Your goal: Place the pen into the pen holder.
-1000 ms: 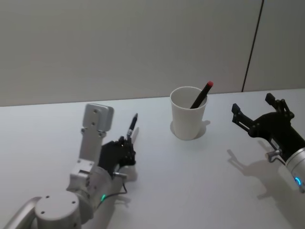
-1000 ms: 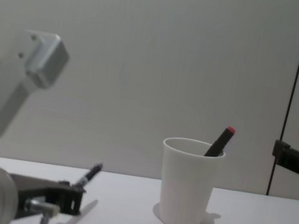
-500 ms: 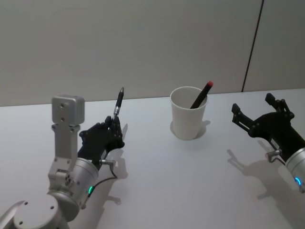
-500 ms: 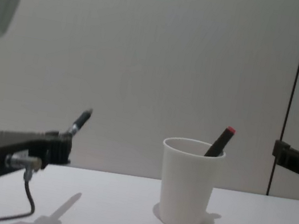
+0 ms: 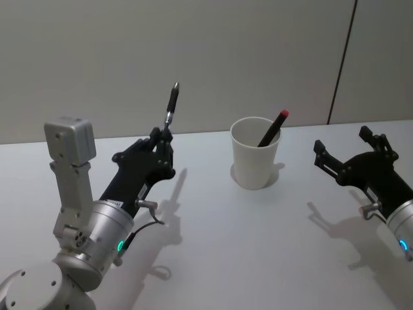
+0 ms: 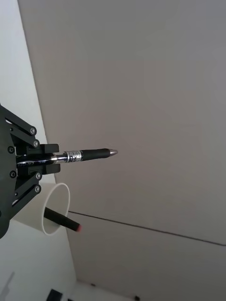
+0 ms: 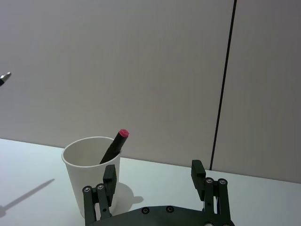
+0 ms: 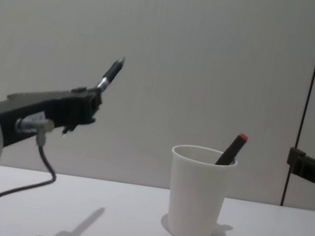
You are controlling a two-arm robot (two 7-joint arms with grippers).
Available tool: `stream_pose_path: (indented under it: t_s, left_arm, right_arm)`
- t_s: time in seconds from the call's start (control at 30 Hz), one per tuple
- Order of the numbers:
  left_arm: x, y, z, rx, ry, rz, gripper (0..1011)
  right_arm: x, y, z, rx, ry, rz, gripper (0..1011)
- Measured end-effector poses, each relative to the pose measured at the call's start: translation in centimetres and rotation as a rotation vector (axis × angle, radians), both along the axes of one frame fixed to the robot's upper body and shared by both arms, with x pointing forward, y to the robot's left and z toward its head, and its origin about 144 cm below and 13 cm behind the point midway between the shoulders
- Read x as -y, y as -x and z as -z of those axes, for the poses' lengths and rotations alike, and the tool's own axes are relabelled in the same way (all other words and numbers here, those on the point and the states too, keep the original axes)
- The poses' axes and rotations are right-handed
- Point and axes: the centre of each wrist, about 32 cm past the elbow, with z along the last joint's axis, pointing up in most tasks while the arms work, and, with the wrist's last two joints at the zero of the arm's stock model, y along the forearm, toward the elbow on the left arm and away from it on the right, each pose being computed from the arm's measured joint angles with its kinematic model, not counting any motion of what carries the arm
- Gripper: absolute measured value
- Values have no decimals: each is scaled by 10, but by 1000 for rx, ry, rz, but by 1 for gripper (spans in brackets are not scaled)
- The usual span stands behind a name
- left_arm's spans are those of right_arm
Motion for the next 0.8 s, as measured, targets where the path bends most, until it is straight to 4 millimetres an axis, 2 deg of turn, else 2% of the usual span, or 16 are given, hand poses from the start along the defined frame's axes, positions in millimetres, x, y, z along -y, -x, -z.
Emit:
stream_pose_path:
  t_s: [0.8]
  left_arm:
    - [5, -23, -5, 156, 62, 346, 123]
  right_arm:
    - [0, 0, 0, 0, 0, 0, 1001]
